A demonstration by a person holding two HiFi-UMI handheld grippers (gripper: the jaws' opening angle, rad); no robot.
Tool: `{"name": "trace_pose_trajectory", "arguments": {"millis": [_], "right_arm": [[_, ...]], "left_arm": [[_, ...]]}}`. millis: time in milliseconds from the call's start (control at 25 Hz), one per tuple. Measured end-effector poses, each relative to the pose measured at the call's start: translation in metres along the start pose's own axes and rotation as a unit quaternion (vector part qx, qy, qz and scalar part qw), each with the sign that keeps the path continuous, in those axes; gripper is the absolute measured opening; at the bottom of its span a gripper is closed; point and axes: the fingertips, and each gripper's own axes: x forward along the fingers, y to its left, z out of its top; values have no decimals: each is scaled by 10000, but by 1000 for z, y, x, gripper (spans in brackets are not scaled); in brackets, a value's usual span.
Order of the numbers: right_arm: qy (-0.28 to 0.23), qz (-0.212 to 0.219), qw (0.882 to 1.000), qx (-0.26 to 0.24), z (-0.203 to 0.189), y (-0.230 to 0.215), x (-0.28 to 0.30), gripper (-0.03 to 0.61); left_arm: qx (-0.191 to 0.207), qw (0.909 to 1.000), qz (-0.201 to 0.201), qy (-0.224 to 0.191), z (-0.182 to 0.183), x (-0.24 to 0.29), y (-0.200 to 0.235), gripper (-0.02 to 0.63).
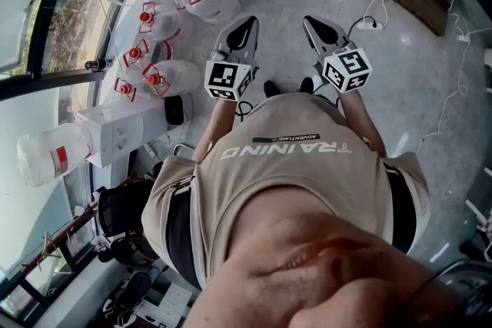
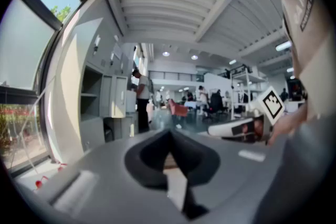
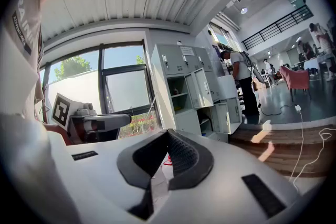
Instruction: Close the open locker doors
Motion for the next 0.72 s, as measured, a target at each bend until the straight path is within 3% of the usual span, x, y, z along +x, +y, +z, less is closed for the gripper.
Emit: {"name": "trace_pose_trajectory", "arguments": {"millis": [320, 720], "right_arm": [[18, 118, 9993, -357, 2, 11, 10, 14], [122, -121, 9969, -773, 0, 22, 19, 14]], "left_arm": [[6, 9999, 48, -114, 1, 0, 1, 0], [-2, 9999, -90, -83, 0, -12, 5, 0]]}}
